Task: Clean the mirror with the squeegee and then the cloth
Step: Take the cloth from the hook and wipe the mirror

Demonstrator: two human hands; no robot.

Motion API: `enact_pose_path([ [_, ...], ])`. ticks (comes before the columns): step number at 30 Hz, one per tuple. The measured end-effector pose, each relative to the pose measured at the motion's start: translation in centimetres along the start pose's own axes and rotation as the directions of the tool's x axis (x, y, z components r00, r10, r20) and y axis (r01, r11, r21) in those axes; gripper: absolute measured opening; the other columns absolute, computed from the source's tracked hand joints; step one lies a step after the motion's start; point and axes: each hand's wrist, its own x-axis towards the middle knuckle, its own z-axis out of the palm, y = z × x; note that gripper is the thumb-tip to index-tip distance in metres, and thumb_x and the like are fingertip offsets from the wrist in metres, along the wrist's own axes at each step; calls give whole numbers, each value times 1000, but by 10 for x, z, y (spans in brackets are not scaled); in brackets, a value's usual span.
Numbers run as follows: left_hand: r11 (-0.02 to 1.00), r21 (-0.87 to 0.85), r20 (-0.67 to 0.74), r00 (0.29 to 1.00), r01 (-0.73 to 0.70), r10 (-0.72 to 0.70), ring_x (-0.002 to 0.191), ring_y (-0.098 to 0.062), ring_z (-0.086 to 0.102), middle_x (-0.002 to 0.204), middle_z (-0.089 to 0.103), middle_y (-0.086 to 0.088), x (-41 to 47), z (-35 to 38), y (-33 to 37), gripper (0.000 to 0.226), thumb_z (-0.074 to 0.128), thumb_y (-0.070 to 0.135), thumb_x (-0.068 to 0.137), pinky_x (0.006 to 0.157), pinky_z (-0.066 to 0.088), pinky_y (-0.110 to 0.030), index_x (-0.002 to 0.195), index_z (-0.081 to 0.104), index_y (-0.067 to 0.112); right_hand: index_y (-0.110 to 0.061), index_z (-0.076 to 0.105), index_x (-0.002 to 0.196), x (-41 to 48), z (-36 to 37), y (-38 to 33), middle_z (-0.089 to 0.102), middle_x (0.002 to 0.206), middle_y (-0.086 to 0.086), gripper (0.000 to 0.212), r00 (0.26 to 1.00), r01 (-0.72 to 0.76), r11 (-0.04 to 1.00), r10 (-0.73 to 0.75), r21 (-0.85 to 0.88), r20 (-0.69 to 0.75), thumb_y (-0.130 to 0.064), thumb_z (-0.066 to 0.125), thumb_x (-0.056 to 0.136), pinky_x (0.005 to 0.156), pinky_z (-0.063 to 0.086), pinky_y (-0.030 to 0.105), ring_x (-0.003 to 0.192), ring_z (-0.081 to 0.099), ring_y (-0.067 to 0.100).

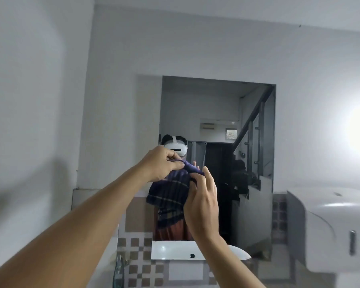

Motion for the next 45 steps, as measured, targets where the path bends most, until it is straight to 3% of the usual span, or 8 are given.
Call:
enact_pose_path([
  [4,997,-73,41,999,-7,10,100,-17,67,100,75,2,12,2,22,16,70,40,87,99,51,-46,91,78,26,-31,20,157,2,-7,1,-10,169,-1,70,984,-71,984,96,-163,150,-68,18,98,125,2,52,154,-15,25],
  [7,992,-127,72,997,-7,16,103,-17,66,101,75,1,19,1,39,16,69,35,91,102,49,-45,93,79,23,-36,-11,158,11,-9,-2,-24,165,-4,84,987,-54,989,75,-141,142,-77,22,92,120,-6,48,152,-23,22],
  [13,973,-229,44,999,-14,25,105,-18,67,106,75,2,28,-8,62,28,58,42,97,101,49,-40,105,77,23,-36,-4,159,47,-3,4,-8,169,0,66,994,93,996,-92,3,-61,-48,31,104,112,35,31,156,-1,19],
  [16,931,-363,-159,987,-47,-12,98,-20,69,102,75,-1,36,-9,47,33,49,40,99,88,55,-40,103,76,22,-32,3,160,71,0,7,-2,169,4,61,989,130,992,-129,-2,-75,-40,30,106,107,37,30,156,5,23],
  [20,986,166,-435,895,-27,98,114,-21,62,122,69,2,36,5,-11,36,52,30,93,95,52,-37,127,63,23,-24,9,160,119,5,11,6,169,12,57,981,157,979,-170,-129,-94,-34,30,108,114,38,55,155,9,28],
  [26,732,661,-217,892,-164,397,152,-24,17,164,20,-7,30,58,-70,90,54,67,85,124,19,-42,156,20,24,-15,7,160,209,16,-2,5,167,19,65,966,240,893,-259,-380,2,-18,42,106,122,22,55,153,10,40],
  [33,654,742,-202,881,-149,429,150,-37,19,163,19,-22,39,92,-86,120,64,79,64,115,34,-55,158,20,19,-18,0,161,267,32,-23,-2,168,18,61,965,250,880,-261,-404,28,-27,30,108,126,2,50,154,-4,40],
  [45,659,736,-224,865,-152,450,151,-33,11,164,14,-21,42,97,-90,123,68,76,60,113,38,-54,158,21,18,-15,29,154,274,55,-37,13,167,17,57,925,353,813,-378,-463,40,-14,43,98,121,8,61,152,1,46],
])
